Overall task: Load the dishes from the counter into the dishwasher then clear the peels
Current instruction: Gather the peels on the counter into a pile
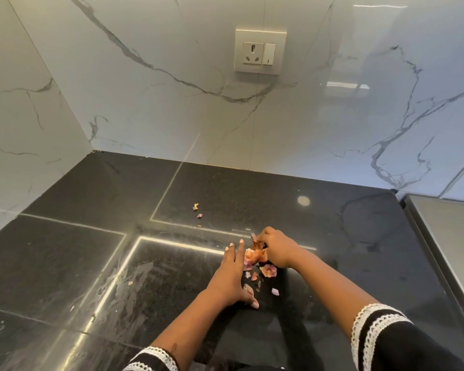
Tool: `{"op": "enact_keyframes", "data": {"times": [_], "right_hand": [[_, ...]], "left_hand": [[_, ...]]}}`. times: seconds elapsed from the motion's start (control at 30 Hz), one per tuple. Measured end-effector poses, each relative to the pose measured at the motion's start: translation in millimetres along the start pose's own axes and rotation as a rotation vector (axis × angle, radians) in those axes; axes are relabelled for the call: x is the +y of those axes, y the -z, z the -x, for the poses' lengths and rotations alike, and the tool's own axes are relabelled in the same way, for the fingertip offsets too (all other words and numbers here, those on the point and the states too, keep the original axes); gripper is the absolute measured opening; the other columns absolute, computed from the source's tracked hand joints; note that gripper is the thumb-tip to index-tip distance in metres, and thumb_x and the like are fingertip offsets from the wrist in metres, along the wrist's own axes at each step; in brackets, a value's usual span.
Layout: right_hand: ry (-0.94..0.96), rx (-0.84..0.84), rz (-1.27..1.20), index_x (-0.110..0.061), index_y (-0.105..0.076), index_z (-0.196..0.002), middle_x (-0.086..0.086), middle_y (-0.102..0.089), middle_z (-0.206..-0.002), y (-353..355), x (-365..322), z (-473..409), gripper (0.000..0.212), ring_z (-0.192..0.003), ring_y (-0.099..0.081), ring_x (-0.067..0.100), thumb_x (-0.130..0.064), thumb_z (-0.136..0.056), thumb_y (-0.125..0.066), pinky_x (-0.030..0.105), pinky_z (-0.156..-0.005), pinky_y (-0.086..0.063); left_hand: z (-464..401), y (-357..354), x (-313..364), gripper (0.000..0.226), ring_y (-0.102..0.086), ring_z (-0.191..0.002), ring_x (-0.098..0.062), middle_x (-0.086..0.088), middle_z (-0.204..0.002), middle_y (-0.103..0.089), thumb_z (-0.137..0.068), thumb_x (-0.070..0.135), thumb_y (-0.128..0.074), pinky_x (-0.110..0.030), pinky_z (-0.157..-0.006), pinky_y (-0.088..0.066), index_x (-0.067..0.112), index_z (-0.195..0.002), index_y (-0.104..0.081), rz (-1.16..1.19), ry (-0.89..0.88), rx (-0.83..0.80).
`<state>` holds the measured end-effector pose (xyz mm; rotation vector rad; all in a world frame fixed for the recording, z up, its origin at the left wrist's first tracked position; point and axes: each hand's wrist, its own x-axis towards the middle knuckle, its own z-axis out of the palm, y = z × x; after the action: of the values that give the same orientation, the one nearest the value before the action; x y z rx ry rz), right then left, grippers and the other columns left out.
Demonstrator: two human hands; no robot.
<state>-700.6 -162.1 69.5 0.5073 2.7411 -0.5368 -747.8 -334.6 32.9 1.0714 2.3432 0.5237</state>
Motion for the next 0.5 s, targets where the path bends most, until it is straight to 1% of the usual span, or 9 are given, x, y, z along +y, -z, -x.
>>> {"op": "enact_keyframes", "data": {"times": [0.07, 0.17, 0.27, 0.33, 0.37, 0.4, 0.43, 0.5], "right_hand": [[0.031, -0.001, -0.036, -0.014, -0.058, -0.129, 0.002, -0.046, -0.125, -4, -1, 5, 0.037, -0.111, -0.048, 0.019, -0.010, -0.092, -0.055, 0.033, -0.096, -0.044], [0.067, -0.017, -0.096, -0.012, -0.067, -0.114, 0.000, -0.051, -0.111, -10, -5, 13, 0.029, -0.098, -0.052, 0.017, -0.004, -0.090, -0.053, 0.029, -0.084, -0.046], [0.054, -0.023, -0.167, -0.017, -0.067, -0.114, -0.001, -0.056, -0.114, -7, -7, 17, 0.035, -0.101, -0.054, 0.015, 0.001, -0.087, -0.053, 0.028, -0.087, -0.048], [-0.014, 0.024, -0.241, -0.019, -0.065, -0.114, -0.001, -0.058, -0.114, 1, -3, 18, 0.036, -0.100, -0.056, 0.012, 0.001, -0.085, -0.055, 0.025, -0.084, -0.049], [-0.058, 0.026, -0.256, -0.020, -0.062, -0.115, -0.001, -0.059, -0.111, 4, 0, 18, 0.035, -0.099, -0.058, 0.013, -0.002, -0.085, -0.059, 0.026, -0.083, -0.049], [-0.111, -0.008, -0.245, -0.020, -0.058, -0.117, 0.000, -0.059, -0.108, 8, 4, 18, 0.037, -0.098, -0.058, 0.015, -0.006, -0.084, -0.065, 0.028, -0.082, -0.050], [-0.175, -0.081, -0.229, -0.020, -0.053, -0.120, 0.001, -0.059, -0.108, 12, 8, 18, 0.044, -0.097, -0.058, 0.017, -0.011, -0.082, -0.071, 0.030, -0.081, -0.051], [-0.321, -0.303, -0.285, -0.022, -0.040, -0.126, 0.008, -0.058, -0.113, 20, 10, 22, 0.067, -0.096, -0.060, 0.022, -0.014, -0.075, -0.081, 0.036, -0.080, -0.057]], "left_hand": [[-1, -1, 0, 0.148, 0.016, -0.147, -0.025, -0.006, -0.160, 0.018, -0.055, 0.043, -0.090, -0.042, -0.120, -0.013, 0.019, -0.151, 0.019, -0.007, 0.000, 0.007], [-1, 0, 0, 0.146, 0.016, -0.147, -0.025, -0.007, -0.160, 0.017, -0.056, 0.041, -0.090, -0.040, -0.120, -0.012, 0.017, -0.152, 0.018, -0.006, -0.002, 0.011], [-1, 1, 2, 0.146, 0.016, -0.147, -0.025, -0.009, -0.160, 0.016, -0.056, 0.040, -0.091, -0.040, -0.120, -0.012, 0.016, -0.152, 0.017, -0.017, 0.001, 0.006], [-1, 1, 3, 0.146, 0.016, -0.147, -0.026, -0.010, -0.160, 0.016, -0.056, 0.041, -0.091, -0.039, -0.120, -0.011, 0.015, -0.152, 0.017, -0.030, 0.004, 0.001], [-1, 1, 3, 0.146, 0.016, -0.147, -0.026, -0.010, -0.160, 0.016, -0.056, 0.041, -0.091, -0.039, -0.120, -0.010, 0.016, -0.152, 0.017, -0.033, 0.008, 0.000], [-2, 2, 4, 0.146, 0.016, -0.147, -0.026, -0.010, -0.160, 0.016, -0.056, 0.041, -0.091, -0.039, -0.120, -0.009, 0.016, -0.152, 0.017, -0.034, 0.011, -0.002], [-2, 2, 5, 0.146, 0.016, -0.147, -0.026, -0.010, -0.160, 0.016, -0.056, 0.041, -0.091, -0.039, -0.120, -0.009, 0.016, -0.152, 0.016, -0.038, 0.015, -0.004], [-3, 4, 7, 0.145, 0.015, -0.147, -0.028, -0.010, -0.160, 0.015, -0.056, 0.041, -0.091, -0.039, -0.120, -0.009, 0.016, -0.153, 0.014, -0.055, 0.021, -0.018]]}}
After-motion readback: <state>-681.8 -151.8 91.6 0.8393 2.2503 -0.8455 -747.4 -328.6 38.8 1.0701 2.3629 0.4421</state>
